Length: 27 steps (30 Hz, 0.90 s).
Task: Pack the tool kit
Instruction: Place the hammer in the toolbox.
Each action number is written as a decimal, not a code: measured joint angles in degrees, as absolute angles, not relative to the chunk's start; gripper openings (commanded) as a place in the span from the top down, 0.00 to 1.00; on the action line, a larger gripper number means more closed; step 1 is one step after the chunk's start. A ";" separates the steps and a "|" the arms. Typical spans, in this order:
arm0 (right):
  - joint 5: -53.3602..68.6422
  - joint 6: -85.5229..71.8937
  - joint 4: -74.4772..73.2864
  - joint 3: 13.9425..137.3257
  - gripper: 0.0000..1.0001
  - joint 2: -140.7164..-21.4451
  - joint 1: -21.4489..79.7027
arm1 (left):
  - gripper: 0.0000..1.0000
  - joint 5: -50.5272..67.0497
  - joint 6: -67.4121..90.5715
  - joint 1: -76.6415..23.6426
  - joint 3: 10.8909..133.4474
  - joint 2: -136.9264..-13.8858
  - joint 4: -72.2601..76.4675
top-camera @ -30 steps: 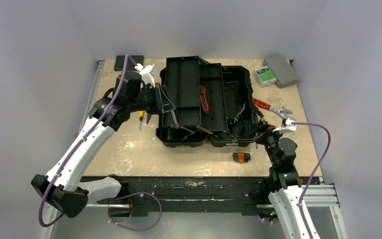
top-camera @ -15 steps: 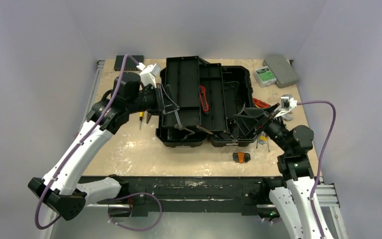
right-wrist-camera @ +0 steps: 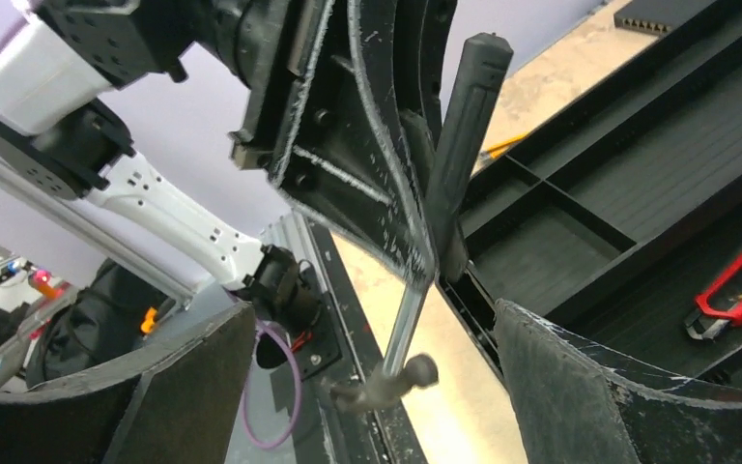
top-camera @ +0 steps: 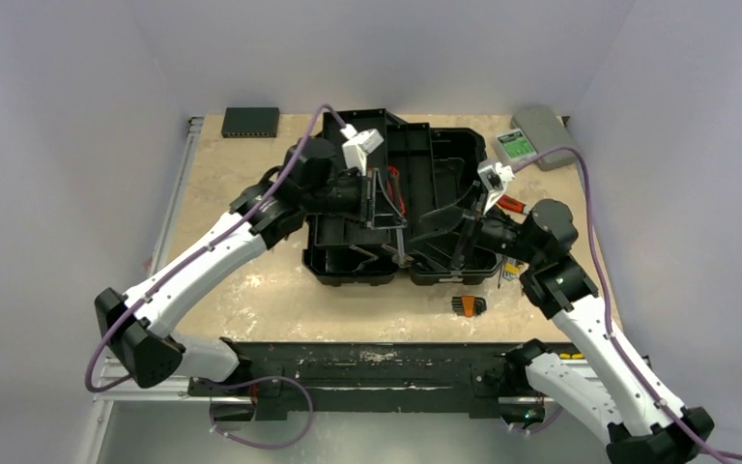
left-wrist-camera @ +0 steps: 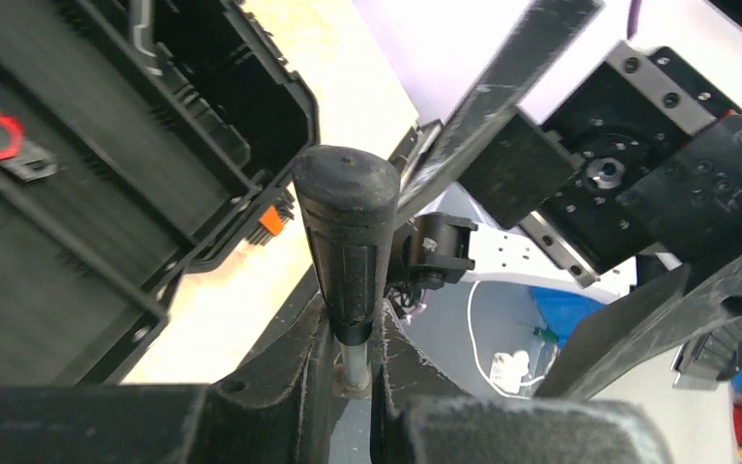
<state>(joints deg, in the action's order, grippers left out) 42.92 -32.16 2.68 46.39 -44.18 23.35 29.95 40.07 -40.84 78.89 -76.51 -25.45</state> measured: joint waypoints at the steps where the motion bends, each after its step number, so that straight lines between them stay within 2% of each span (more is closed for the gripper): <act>1: 42.70 -31.51 2.44 46.92 0.17 -45.45 24.43 | 1.00 30.13 40.07 -41.71 79.55 -77.56 -25.28; 2: 42.48 -30.98 2.13 47.03 0.21 -46.26 25.04 | 1.00 30.28 40.05 -42.61 80.29 -78.67 -24.95; 6: 41.32 -29.76 0.05 47.03 0.25 -47.31 25.63 | 1.00 30.68 40.07 -44.84 82.00 -80.23 -24.36; 10: 40.49 -28.80 -0.19 47.03 0.44 -47.07 25.93 | 1.00 31.16 40.12 -45.43 83.13 -80.23 -23.18; 16: 40.34 -28.73 0.54 45.54 0.46 -45.95 26.00 | 1.00 31.64 41.23 -45.45 83.40 -80.25 -21.56; 18: 40.88 -28.99 0.97 44.88 0.57 -46.11 26.04 | 1.00 32.05 41.52 -45.47 83.40 -80.31 -20.99; 23: 42.98 -30.09 1.50 44.25 0.96 -46.41 26.50 | 1.00 32.64 42.41 -45.47 83.37 -81.23 -19.90; 24: 42.98 -30.22 1.48 44.25 1.00 -46.33 26.63 | 0.99 32.88 42.59 -45.45 83.37 -81.60 -19.53; 27: 42.48 -31.31 0.62 44.07 1.00 -46.22 26.20 | 0.77 32.95 42.39 -45.47 83.37 -81.78 -18.81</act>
